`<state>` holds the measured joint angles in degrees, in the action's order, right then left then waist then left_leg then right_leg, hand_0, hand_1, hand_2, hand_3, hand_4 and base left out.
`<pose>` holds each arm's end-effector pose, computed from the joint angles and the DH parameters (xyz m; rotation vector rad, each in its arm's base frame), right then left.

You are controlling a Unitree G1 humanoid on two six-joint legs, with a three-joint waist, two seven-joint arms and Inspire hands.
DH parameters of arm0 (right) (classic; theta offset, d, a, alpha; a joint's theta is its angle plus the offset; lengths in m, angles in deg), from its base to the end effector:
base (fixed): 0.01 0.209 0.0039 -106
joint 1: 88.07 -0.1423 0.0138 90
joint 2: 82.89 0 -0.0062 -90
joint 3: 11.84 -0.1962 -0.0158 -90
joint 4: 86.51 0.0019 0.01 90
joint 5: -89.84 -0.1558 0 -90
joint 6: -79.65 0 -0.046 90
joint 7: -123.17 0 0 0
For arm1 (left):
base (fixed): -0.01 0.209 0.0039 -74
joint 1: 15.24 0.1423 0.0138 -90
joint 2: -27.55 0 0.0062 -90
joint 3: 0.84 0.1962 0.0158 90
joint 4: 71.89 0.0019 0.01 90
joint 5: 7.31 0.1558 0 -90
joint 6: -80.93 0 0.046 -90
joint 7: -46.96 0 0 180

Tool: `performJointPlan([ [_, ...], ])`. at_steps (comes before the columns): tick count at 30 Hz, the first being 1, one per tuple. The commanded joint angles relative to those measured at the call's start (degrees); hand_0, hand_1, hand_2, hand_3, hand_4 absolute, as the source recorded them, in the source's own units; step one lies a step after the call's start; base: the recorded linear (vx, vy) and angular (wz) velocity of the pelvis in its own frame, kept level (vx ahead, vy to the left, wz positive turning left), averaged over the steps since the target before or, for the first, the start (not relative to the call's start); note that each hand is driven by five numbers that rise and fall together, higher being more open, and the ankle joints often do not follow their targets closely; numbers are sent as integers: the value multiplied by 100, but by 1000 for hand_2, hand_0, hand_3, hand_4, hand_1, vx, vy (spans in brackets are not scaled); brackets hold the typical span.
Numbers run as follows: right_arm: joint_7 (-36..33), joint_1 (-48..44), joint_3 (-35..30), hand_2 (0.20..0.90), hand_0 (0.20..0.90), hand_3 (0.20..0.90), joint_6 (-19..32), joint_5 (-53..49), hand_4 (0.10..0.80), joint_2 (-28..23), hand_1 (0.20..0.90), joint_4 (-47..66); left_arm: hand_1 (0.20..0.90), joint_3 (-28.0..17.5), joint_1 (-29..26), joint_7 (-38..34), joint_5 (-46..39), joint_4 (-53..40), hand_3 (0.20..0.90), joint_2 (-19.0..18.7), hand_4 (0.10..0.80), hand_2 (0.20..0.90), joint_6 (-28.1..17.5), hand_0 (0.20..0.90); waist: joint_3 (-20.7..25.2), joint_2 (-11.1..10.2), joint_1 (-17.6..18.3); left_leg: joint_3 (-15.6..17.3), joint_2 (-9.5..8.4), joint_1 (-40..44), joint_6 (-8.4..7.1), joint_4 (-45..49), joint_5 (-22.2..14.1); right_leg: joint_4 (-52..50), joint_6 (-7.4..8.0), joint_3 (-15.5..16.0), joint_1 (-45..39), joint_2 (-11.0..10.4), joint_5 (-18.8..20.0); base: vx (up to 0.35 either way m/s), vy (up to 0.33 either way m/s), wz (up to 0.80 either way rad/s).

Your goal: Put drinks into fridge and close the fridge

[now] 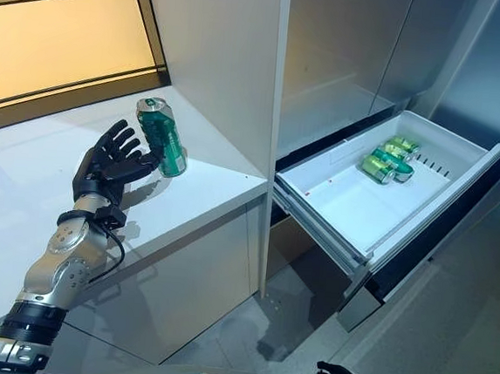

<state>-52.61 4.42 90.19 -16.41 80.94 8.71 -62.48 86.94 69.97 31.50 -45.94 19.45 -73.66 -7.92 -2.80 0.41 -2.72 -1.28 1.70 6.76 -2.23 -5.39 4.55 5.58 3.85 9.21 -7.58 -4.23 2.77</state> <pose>0.0692 -0.2276 -0.1449 -0.1514 1.3169 -0.0044 0.2385 0.2463 0.0722 -0.2084 -0.0316 0.2809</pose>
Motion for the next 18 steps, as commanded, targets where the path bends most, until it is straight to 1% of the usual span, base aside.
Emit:
performJointPlan([
  [1, 77, -27, 196, 900, 900, 900, -77, 217, 800, -113, 900, -21, 900, -334, -692, 204, -139, -91, 900, -160, 800, 900, -510, 900, -33, -35, 94, -182, -340, 199, 171, 39, -824, -104, 22, -82, -215, 250, -556, 0, 0, 0],
  [5, 92, -9, 177, 900, 900, 900, -87, 240, 800, -126, 900, 19, 900, -366, -604, 390, -324, -162, 900, -143, 800, 900, -491, 900, -46, -36, 83, -186, -337, 198, 167, 39, -819, -103, 22, -72, -220, 247, -554, 0, 0, 0],
  [7, 105, -9, 173, 900, 900, 900, -103, 252, 800, -135, 900, 47, 900, -391, -565, 531, -557, -261, 900, -101, 800, 900, -463, 900, -53, -42, 70, -192, -336, 189, 164, 39, -813, -100, 21, -67, -218, 246, -554, 0, 0, 0],
  [12, 108, -43, 182, 900, 900, 900, -151, 221, 800, -155, 900, 91, 900, -344, -535, 595, -507, -348, 900, -38, 800, 900, -518, 900, -65, -46, 52, -209, -342, 183, 166, 39, -810, -101, 15, -54, -217, 245, -551, 0, 0, 0],
  [18, 113, -50, 186, 900, 900, 900, -158, 200, 800, -160, 900, 76, 900, -293, -612, 639, -475, -359, 900, -96, 800, 900, -477, 900, -52, -41, 73, -191, -345, 188, 167, 39, -809, -104, 25, -63, -209, 243, -541, 0, 0, 0],
])
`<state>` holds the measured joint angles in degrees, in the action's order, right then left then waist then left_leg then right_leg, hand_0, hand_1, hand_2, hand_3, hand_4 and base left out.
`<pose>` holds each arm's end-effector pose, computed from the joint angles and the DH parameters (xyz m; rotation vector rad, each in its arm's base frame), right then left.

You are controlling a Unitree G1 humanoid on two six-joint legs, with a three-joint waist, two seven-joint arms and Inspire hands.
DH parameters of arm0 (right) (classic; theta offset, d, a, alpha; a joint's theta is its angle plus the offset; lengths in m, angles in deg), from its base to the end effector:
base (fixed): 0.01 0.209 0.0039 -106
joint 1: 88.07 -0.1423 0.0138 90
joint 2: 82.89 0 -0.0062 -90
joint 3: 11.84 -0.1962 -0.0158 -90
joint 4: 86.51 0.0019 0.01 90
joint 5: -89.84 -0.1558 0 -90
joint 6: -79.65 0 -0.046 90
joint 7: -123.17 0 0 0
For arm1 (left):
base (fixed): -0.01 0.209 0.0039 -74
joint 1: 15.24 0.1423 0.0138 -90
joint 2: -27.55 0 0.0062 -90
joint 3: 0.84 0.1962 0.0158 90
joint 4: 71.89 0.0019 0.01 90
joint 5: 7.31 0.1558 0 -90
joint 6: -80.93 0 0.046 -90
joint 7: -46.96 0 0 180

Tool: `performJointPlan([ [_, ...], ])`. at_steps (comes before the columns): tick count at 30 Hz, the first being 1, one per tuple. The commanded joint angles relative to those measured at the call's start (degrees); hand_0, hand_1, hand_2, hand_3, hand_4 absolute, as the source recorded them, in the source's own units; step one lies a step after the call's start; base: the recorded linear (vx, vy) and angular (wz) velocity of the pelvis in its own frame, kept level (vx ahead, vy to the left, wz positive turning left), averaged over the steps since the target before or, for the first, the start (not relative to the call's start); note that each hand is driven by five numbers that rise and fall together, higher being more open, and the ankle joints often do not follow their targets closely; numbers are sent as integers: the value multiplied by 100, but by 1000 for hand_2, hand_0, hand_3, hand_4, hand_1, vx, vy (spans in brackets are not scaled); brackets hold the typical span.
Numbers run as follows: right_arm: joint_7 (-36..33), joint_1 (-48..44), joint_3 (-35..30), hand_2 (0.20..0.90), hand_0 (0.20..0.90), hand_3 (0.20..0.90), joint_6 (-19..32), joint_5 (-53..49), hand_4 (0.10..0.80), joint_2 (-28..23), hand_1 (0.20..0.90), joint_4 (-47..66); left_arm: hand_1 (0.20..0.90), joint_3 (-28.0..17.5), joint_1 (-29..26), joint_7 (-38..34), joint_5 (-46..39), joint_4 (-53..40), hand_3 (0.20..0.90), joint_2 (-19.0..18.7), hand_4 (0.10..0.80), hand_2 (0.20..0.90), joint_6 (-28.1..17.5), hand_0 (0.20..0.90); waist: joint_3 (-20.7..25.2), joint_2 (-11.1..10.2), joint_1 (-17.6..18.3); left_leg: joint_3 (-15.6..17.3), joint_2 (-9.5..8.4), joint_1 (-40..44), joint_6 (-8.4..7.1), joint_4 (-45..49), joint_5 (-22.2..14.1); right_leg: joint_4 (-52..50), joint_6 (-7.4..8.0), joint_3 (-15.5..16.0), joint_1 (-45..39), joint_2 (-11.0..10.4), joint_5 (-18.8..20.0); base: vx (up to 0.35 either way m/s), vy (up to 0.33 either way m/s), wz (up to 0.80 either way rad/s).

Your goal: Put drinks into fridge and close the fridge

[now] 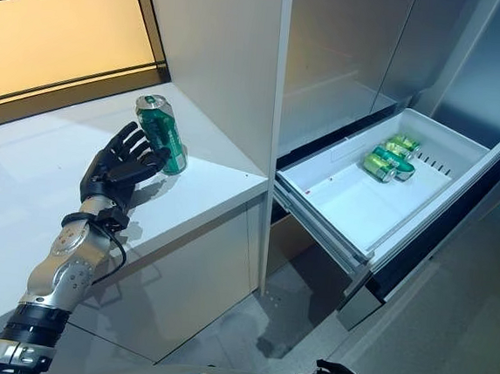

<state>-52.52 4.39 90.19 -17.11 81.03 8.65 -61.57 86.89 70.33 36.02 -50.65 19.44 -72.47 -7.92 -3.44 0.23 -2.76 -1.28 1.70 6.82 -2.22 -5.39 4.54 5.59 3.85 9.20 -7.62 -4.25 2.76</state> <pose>0.0719 -0.2272 -0.1441 -0.1516 1.3134 -0.0001 0.2373 0.2430 0.0686 -0.3086 -0.0248 0.1997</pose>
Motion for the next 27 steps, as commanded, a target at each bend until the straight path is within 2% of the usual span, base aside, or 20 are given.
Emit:
performJointPlan([
  [1, 110, -50, 188, 900, 900, 900, -88, 192, 800, -157, 900, -22, 900, -280, -657, 191, -7, -358, 900, -216, 800, 900, -478, 900, 14, -21, 81, -187, -346, 183, 168, 39, -808, -104, 26, -66, -205, 245, -541, 0, 0, 0],
  [14, 126, -61, 227, 900, 900, 900, -99, 202, 800, -170, 900, -26, 900, -198, -900, 86, -6, -452, 900, -265, 800, 900, -514, 900, 22, -17, 139, -164, -351, 221, 179, 39, -823, -111, 40, -108, -215, 244, -535, 3, 0, -1],
  [27, 136, -65, 288, 900, 900, 900, -94, 237, 800, -183, 900, -63, 900, -220, -1256, -74, -235, -133, 900, -381, 800, 900, -464, 900, 77, -5, 221, -120, -353, 243, 179, 39, -835, -113, 41, -170, -213, 258, -540, 2, 0, -1],
])
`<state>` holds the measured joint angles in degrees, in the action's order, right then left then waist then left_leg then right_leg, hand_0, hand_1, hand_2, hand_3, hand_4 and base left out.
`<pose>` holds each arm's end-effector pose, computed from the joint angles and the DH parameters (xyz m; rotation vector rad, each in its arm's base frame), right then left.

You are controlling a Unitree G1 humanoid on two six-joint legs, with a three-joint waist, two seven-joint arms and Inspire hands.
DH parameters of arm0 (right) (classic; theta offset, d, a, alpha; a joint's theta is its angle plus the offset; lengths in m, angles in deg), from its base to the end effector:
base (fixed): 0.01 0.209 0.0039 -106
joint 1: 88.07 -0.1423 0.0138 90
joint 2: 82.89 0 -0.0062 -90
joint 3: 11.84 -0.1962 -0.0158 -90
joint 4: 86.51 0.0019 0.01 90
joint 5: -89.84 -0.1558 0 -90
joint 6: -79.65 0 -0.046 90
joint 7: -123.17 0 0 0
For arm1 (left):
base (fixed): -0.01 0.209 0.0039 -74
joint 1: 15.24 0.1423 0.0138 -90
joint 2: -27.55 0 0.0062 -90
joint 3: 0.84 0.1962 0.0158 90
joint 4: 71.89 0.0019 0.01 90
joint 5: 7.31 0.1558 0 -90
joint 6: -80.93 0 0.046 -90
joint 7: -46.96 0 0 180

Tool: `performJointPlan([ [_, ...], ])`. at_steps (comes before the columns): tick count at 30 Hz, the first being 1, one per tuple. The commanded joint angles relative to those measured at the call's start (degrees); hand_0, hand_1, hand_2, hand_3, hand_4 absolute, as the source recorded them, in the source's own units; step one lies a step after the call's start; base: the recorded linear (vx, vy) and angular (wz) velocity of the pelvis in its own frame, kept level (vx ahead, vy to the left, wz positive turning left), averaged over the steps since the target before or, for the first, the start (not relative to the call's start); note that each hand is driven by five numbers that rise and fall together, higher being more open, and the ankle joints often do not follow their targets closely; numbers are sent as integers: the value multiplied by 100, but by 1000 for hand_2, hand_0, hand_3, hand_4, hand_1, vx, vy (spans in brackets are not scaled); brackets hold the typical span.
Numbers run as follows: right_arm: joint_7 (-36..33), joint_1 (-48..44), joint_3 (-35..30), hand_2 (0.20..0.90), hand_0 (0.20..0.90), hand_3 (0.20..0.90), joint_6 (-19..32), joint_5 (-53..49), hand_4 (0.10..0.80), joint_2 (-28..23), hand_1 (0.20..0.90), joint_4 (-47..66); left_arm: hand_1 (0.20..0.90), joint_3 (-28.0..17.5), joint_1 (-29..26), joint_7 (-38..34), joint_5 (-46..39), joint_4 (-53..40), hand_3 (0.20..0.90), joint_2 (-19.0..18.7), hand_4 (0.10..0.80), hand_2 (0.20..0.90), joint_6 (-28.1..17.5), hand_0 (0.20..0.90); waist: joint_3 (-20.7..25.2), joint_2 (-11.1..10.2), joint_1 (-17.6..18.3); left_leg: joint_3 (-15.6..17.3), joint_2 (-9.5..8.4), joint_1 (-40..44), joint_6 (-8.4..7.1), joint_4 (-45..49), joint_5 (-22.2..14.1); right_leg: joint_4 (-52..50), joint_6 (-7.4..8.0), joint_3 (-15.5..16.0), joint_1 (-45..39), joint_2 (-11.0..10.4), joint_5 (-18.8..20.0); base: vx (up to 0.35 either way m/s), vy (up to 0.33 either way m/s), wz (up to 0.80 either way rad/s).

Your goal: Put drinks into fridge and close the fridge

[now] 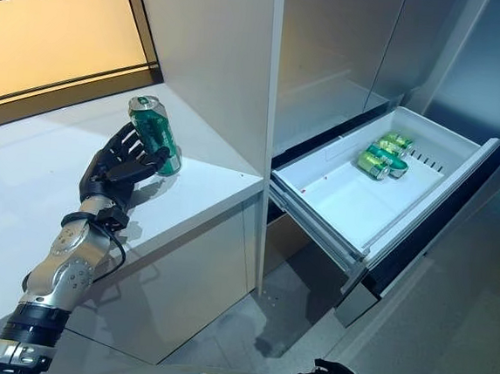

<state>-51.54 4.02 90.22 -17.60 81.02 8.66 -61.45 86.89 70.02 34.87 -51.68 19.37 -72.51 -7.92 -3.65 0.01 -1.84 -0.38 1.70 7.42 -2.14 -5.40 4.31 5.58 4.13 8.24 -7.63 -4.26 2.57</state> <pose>0.0745 -0.2269 -0.1437 -0.1409 1.3149 0.0155 0.2384 0.2427 0.0702 -0.3268 -0.0260 0.2156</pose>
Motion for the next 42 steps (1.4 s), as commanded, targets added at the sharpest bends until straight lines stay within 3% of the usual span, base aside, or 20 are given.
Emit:
performJointPlan([
  [1, 39, -29, 285, 900, 900, 900, -44, 238, 800, -184, 900, -80, 900, -221, -1236, 36, -135, -114, 900, -381, 800, 900, -472, 900, 101, 18, 130, -210, -354, 184, 170, 40, -812, -113, 14, -76, -212, 259, -522, 0, 0, 0],
  [35, 96, -46, 397, 900, 900, 900, 48, 264, 800, -220, 900, -222, 900, -233, -1957, -67, -291, 537, 900, -674, 800, 900, -457, 900, 182, 53, 257, -179, -359, 211, 155, 40, -834, -109, 12, -154, -210, 286, -531, 1, 0, -1],
  [36, 103, -50, 395, 900, 900, 900, 56, 265, 800, -222, 900, -229, 644, -226, -1965, -66, -310, 546, 601, -667, 501, 644, -447, 644, 183, 53, 259, -178, -360, 213, 156, 40, -836, -109, 12, -157, -210, 288, -530, 0, 0, 0],
  [37, 103, -53, 398, 900, 900, 900, 45, 264, 800, -224, 900, -214, 582, -225, -1969, -59, -361, 555, 529, -676, 429, 582, -436, 582, 177, 54, 261, -178, -362, 213, 157, 40, -834, -111, 11, -161, -209, 290, -530, 0, 0, 0],
  [39, 106, -45, 399, 900, 900, 900, 38, 278, 800, -226, 900, -201, 514, -228, -1974, -39, -399, 597, 450, -692, 350, 514, -424, 514, 184, 56, 265, -170, -358, 211, 152, 40, -832, -111, 15, -163, -206, 289, -529, 0, 0, 0],
  [40, 111, -48, 397, 900, 900, 900, 37, 282, 800, -225, 900, -206, 444, -225, -1986, -30, -407, 626, 367, -687, 267, 444, -432, 444, 189, 55, 266, -170, -359, 210, 152, 40, -832, -111, 16, -166, -205, 290, -528, 0, 0, 0],
  [41, 113, -55, 396, 900, 900, 900, 47, 285, 800, -223, 900, -229, 331, -216, -2006, -18, -412, 672, 236, -687, 136, 331, -459, 331, 192, 56, 267, -172, -360, 212, 151, 40, -831, -111, 18, -168, -206, 290, -526, 0, 0, 0],
  [42, 114, -58, 396, 900, 900, 900, 51, 286, 800, -221, 900, -237, 331, -212, -2014, -15, -414, 687, 236, -688, 136, 331, -471, 331, 191, 55, 267, -172, -359, 213, 151, 40, -831, -111, 19, -168, -207, 290, -526, 0, 0, 0],
])
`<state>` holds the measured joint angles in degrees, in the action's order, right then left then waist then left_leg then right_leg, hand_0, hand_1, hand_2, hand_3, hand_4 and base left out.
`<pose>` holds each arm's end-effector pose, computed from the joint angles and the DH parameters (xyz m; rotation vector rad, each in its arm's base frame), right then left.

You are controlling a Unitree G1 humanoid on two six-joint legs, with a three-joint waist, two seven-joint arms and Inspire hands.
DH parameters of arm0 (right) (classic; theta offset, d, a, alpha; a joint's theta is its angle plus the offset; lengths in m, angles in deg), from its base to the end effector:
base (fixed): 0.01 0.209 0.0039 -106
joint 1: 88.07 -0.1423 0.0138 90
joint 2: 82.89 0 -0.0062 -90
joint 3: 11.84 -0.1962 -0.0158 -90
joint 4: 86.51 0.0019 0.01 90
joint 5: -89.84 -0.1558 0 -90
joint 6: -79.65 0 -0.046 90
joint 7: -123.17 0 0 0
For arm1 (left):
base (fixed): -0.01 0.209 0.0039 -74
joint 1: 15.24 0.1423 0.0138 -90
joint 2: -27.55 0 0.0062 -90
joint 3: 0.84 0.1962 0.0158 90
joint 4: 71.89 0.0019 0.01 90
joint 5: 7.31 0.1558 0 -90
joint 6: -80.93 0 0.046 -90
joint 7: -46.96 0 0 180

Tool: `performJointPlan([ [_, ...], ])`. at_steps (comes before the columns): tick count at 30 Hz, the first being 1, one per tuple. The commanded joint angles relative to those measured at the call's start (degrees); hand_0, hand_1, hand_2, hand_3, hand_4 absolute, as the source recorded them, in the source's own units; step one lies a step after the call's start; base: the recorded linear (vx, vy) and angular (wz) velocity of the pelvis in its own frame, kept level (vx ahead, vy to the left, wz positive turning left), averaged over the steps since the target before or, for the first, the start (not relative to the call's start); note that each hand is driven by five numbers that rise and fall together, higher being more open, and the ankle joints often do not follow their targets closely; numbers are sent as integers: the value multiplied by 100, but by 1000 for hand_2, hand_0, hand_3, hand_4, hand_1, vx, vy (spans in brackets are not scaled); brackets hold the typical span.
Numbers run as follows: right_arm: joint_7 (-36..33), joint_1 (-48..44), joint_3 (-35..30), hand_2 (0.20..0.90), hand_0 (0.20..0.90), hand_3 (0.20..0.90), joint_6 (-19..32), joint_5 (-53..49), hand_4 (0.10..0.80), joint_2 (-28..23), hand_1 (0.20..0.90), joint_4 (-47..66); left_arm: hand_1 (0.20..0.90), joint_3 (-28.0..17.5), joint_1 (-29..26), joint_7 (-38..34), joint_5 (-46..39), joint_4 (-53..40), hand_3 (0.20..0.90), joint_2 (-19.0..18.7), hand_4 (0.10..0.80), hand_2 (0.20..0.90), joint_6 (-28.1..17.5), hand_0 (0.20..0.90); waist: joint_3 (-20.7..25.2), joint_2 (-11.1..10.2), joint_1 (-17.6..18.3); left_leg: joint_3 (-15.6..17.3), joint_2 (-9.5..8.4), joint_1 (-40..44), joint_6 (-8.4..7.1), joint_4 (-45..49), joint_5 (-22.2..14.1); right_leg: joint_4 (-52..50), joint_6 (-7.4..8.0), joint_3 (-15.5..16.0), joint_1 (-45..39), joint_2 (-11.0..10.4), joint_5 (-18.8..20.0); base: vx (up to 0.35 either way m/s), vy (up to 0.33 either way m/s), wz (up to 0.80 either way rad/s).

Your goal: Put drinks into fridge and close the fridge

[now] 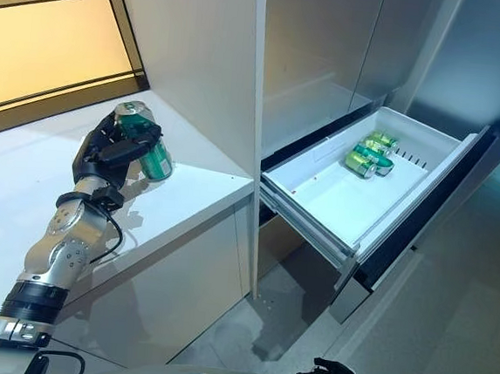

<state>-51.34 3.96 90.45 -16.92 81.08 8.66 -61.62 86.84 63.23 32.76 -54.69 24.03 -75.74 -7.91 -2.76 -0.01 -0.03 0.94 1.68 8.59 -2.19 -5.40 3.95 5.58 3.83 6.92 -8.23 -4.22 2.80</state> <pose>0.0748 -0.2267 -0.1437 -0.1430 1.3060 0.0234 0.2611 0.2528 0.0902 -0.3353 -0.0659 0.2522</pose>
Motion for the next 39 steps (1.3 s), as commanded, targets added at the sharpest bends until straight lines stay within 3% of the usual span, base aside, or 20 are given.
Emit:
performJointPlan([
  [1, 90, -47, 382, 900, 900, 900, -21, 278, 800, -222, 900, -208, 300, -204, -1339, 187, -125, 220, 200, -361, 100, 300, -499, 300, 100, 58, 91, -303, -359, 98, 160, 40, -795, -109, 47, -40, -148, 286, -548, 0, 0, 0],
  [13, 92, -49, 410, 900, 900, 900, -16, 309, 800, -224, 900, -210, 300, -198, -1369, 81, -7, 213, 200, -261, 100, 300, -771, 300, 97, 44, 102, -304, -359, 104, 164, 40, -803, -113, 39, -51, -147, 286, -554, 0, 0, 0],
  [23, 117, -49, 485, 900, 900, 900, 137, 497, 800, -253, 900, -179, 300, -219, -1384, 193, 313, -70, 200, -288, 100, 300, -1365, 300, 107, 27, 81, -322, -359, 89, 155, 40, -804, -111, 40, -29, -141, 278, -551, 0, 0, 0],
  [25, 197, -63, 596, 900, 900, 900, 224, 643, 800, -278, 900, -49, 300, -169, -1374, 341, 480, -343, 200, -311, 100, 300, -1561, 300, 97, 20, 61, -346, -360, 83, 154, 40, -808, -108, 35, -17, -146, 275, -555, 0, 0, 0],
  [31, 355, -117, 903, 900, 900, 900, 506, 985, 800, -338, 900, 396, 300, -69, -1379, 444, 635, -741, 200, -367, 100, 300, -1572, 300, 94, 22, 17, -393, -363, 64, 136, 40, -791, -100, 36, 27, -152, 265, -548, 0, 0, 0],
  [39, 564, -374, 1527, 900, 900, 900, 662, 1287, 800, -455, 900, 1920, 300, 163, -1434, 684, 748, -1251, 200, -438, 100, 300, -1803, 300, 102, 30, -79, -485, -377, 13, 117, 40, -750, -83, 31, 118, -151, 233, -534, -26, -3, 4],
])
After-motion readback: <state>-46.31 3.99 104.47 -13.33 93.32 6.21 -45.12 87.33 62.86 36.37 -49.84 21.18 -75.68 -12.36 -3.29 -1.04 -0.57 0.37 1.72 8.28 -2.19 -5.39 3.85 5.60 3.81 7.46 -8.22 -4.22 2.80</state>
